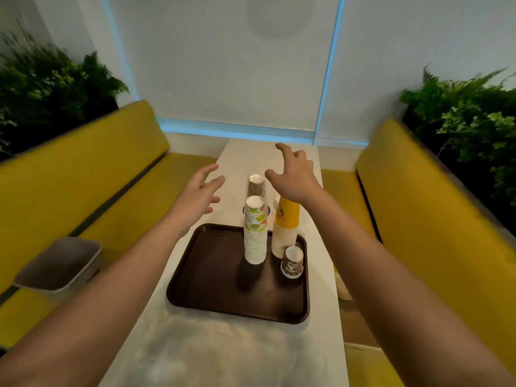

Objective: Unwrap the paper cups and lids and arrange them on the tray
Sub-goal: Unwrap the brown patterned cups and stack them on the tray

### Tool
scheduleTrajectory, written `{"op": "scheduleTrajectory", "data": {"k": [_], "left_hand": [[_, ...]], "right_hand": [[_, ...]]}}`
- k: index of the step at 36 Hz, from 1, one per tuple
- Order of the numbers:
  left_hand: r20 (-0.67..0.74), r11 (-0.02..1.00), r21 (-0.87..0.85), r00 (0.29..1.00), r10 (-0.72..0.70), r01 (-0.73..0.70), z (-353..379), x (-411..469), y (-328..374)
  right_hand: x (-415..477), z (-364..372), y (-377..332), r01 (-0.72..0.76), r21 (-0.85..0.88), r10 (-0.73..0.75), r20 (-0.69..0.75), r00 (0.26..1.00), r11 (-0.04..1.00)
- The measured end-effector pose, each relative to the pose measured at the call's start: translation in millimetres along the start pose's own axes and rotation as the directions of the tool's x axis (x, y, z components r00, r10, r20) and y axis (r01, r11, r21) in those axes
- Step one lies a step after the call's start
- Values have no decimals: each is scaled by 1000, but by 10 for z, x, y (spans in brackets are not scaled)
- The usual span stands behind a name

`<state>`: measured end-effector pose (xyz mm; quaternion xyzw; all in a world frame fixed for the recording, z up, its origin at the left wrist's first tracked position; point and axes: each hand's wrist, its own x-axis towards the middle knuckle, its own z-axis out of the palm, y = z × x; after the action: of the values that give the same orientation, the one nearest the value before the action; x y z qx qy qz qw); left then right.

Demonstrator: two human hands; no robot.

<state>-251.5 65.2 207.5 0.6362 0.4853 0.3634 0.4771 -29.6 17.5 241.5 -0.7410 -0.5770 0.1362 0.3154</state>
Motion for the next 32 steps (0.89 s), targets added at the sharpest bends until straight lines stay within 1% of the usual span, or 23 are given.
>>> {"op": "scheduleTrajectory", "data": {"k": [3, 6, 9, 12, 14, 18, 20, 25, 32], "left_hand": [[-11, 1000, -16, 1000, -25, 24, 47, 222, -122], [-11, 998, -30, 999, -49, 48, 119, 444, -308], [-7, 996, -33, 996, -87, 87, 145, 660, -546], [-10, 994, -30, 994, -104, 104, 141, 800, -748], [-17, 993, -30, 993, -117, 117, 128, 887, -856], [-29, 990, -27, 990, -140, 140, 83, 997, -1033], [-29, 988, -8, 988, -152, 152, 54, 1046, -1120], [-32, 981, -10, 981, -193, 192, 9, 1083, -1264], [-40, 978, -7, 978, -206, 206, -26, 1048, -1328]], "right_hand": [[388, 139, -40, -27, -57, 33, 94, 995, 998], [793, 403, 8, -60, -150, 87, 186, 979, 987], [1179, 732, 127, -95, -236, 157, 258, 953, 967], [1485, 987, 242, -113, -282, 207, 330, 921, 953], [1657, 1108, 284, -106, -311, 224, 373, 900, 944], [1897, 1270, 347, -18, -403, 208, 433, 877, 915], [1968, 1332, 372, -6, -417, 219, 465, 858, 909], [2046, 1489, 498, -65, -361, 245, 480, 842, 930], [2041, 1481, 606, -57, -330, 179, 354, 918, 942]]}}
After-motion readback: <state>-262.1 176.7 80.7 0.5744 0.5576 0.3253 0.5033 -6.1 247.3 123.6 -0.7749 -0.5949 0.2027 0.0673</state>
